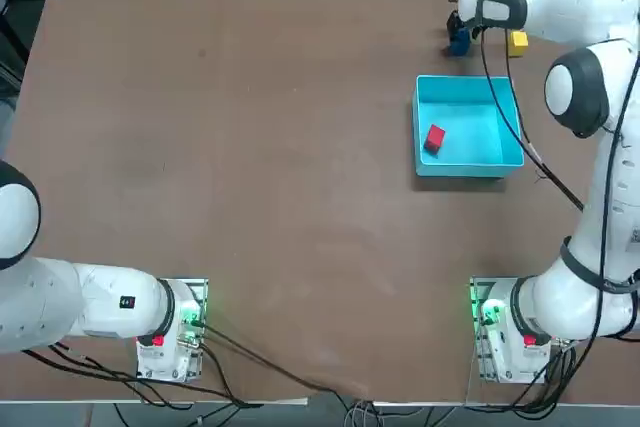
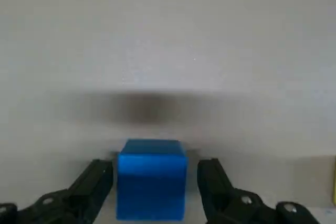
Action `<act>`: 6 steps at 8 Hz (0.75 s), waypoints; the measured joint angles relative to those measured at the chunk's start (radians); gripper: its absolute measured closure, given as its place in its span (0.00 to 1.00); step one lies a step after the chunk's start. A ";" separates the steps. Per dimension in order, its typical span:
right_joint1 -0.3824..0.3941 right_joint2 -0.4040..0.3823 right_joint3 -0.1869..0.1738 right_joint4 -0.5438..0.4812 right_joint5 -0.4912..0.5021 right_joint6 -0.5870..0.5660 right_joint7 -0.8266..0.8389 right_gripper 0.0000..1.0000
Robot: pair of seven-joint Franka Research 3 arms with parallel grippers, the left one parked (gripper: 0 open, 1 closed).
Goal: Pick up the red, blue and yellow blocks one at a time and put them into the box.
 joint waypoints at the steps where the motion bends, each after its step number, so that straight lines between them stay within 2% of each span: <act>1: 0.000 0.006 0.000 0.001 0.000 0.010 -0.001 0.11; 3: 0.001 0.005 0.003 0.007 0.000 0.011 -0.003 0.30; 4: 0.003 -0.007 0.007 0.012 0.000 -0.013 -0.003 0.30; 6: 0.021 -0.094 0.015 0.017 0.001 -0.184 0.001 0.30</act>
